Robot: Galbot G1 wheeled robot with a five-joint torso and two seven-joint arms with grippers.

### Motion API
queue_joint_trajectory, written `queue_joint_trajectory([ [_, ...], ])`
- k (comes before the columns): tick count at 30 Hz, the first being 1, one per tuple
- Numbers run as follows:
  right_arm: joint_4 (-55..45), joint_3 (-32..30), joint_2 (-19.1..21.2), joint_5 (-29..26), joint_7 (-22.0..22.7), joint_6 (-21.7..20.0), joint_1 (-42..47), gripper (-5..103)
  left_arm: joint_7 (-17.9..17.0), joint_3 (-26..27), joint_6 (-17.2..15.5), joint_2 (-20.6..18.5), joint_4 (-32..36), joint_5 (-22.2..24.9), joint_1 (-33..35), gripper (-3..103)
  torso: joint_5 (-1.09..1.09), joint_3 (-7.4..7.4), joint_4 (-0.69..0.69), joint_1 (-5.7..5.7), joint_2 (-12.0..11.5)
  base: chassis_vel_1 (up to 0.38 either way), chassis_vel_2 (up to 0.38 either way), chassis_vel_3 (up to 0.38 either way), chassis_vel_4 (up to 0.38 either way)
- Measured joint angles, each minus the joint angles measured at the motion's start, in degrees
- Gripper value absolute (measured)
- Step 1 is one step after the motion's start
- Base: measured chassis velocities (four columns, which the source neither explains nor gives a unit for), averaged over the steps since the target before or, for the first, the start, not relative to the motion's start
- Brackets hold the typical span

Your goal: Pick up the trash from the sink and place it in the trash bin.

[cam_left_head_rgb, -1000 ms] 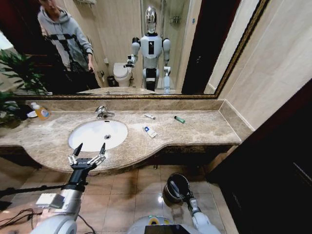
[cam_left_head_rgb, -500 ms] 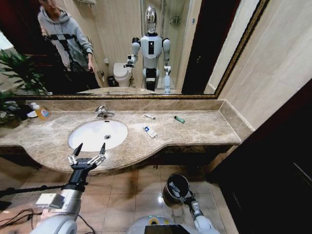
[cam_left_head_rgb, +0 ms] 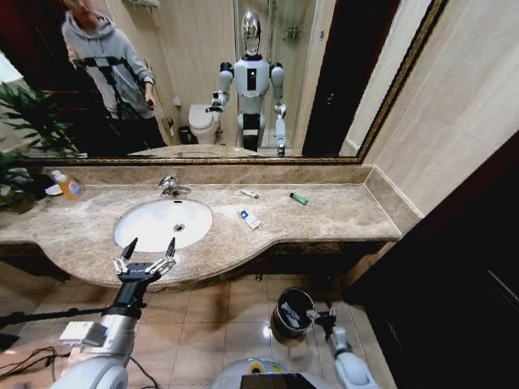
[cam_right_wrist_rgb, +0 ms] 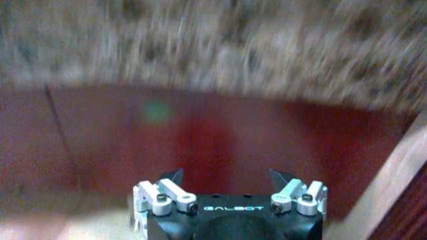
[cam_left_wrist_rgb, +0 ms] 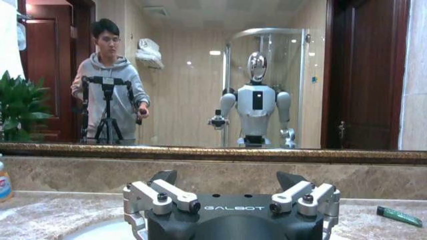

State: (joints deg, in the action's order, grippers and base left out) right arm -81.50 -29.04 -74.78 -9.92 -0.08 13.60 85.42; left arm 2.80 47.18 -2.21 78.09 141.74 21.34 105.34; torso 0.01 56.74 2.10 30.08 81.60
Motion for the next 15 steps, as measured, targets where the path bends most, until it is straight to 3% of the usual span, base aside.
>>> queue_joint_trajectory([
  [6,-15.2,-2.3,2.2,-5.0,1.3,-1.8,5.3,91,0.0,0.0,0.0,0.0,0.0,0.0,0.0,100,-0.01,0.00,0.00,0.00,0.0,0.000,0.000,0.000,0.000],
  [15,-31.6,-3.8,3.0,-6.3,1.9,-3.0,12.7,91,0.0,0.0,0.0,0.0,0.0,0.0,0.0,100,-0.02,0.00,0.00,0.00,0.0,0.000,0.000,0.000,0.000],
])
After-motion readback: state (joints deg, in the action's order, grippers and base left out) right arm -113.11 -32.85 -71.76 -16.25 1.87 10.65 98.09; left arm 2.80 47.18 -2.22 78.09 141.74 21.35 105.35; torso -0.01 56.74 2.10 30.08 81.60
